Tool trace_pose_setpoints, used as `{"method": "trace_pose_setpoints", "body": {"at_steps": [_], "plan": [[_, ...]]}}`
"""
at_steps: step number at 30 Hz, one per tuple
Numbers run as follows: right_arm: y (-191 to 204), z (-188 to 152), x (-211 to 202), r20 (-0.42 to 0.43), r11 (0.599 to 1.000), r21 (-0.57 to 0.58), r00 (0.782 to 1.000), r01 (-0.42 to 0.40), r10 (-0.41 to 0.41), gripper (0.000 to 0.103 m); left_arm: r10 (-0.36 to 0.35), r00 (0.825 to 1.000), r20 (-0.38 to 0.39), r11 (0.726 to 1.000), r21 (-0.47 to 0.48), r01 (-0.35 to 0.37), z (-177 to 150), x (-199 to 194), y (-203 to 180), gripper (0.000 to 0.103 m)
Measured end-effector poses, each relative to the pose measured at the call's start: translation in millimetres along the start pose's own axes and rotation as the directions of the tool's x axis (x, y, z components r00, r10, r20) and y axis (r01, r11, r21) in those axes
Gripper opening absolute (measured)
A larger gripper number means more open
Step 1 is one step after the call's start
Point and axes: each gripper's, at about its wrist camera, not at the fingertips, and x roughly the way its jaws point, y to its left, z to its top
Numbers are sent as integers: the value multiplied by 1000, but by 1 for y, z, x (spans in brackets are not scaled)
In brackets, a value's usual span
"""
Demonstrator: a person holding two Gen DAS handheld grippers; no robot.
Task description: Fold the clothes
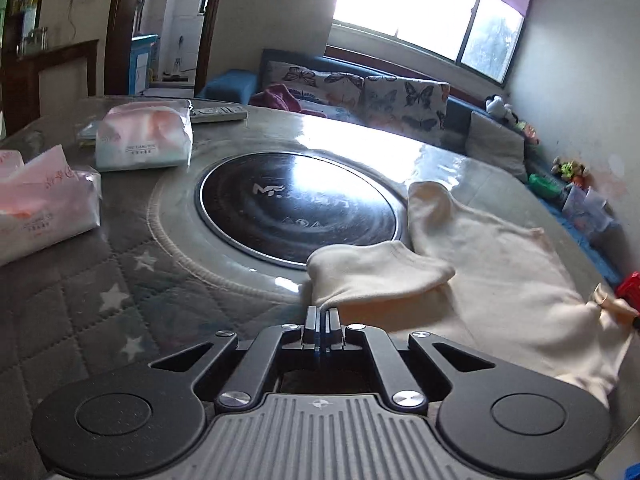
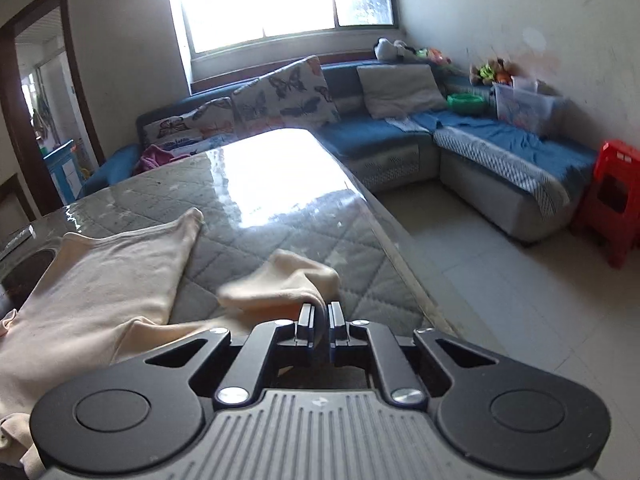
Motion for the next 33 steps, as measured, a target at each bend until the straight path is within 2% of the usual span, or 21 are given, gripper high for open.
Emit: {"method": "trace_pose_setpoints", "body": {"at_steps": [3, 5, 7, 10, 13, 14, 15, 16, 18, 22, 25, 28, 33], "plan": [[-5, -4, -4, -4, 1000, -5, 1000, 25, -25, 16, 16, 1000, -5, 1000, 22, -16, -3, -2, -4, 10], [-10, -5, -9, 8, 999, -3, 999, 43, -43, 18, 27, 1000, -8, 999, 37, -26, -5, -3, -7, 23], [-13, -3, -13, 20, 999, -10, 999, 44, -44, 19, 38, 999, -11, 998, 51, -37, -7, -4, -9, 30], [-9, 0, -15, 34, 998, -51, 999, 32, -31, 21, 30, 1000, 7, 994, 104, -31, -4, 0, -21, 31], [9, 3, -10, 34, 990, -138, 999, 8, -3, 34, 16, 1000, 21, 981, 193, -19, -1, 10, -41, 43], [17, 3, -5, 29, 985, -171, 1000, -2, 7, 43, 11, 1000, 23, 974, 224, -15, -2, 14, -48, 45], [24, 3, 0, 22, 979, -203, 1000, -11, 15, 47, 4, 1000, 21, 968, 252, -9, -2, 19, -54, 45], [31, 2, 5, 15, 972, -234, 1000, -19, 24, 48, -5, 1000, 13, 962, 271, 1, -3, 25, -59, 46], [42, 0, 17, 0, 958, -287, 1000, -30, 31, 57, -20, 1000, -4, 952, 307, 20, -4, 36, -69, 47], [52, -4, 38, -14, 929, -369, 1000, -10, 5, 59, -35, 999, -41, 940, 337, 47, -8, 56, -76, 47], [38, 1, 47, 5, 940, -334, 998, 65, -68, 59, -35, 998, -51, 938, 344, 50, -10, 64, -78, 47], [7, 7, 42, 43, 957, -209, 979, 202, -197, 60, -46, 998, -45, 935, 350, 59, -14, 64, -77, 47], [-32, 11, 19, 69, 957, -58, 957, 285, -281, 63, -54, 998, -43, 937, 342, 65, -14, 68, -77, 47]]}}
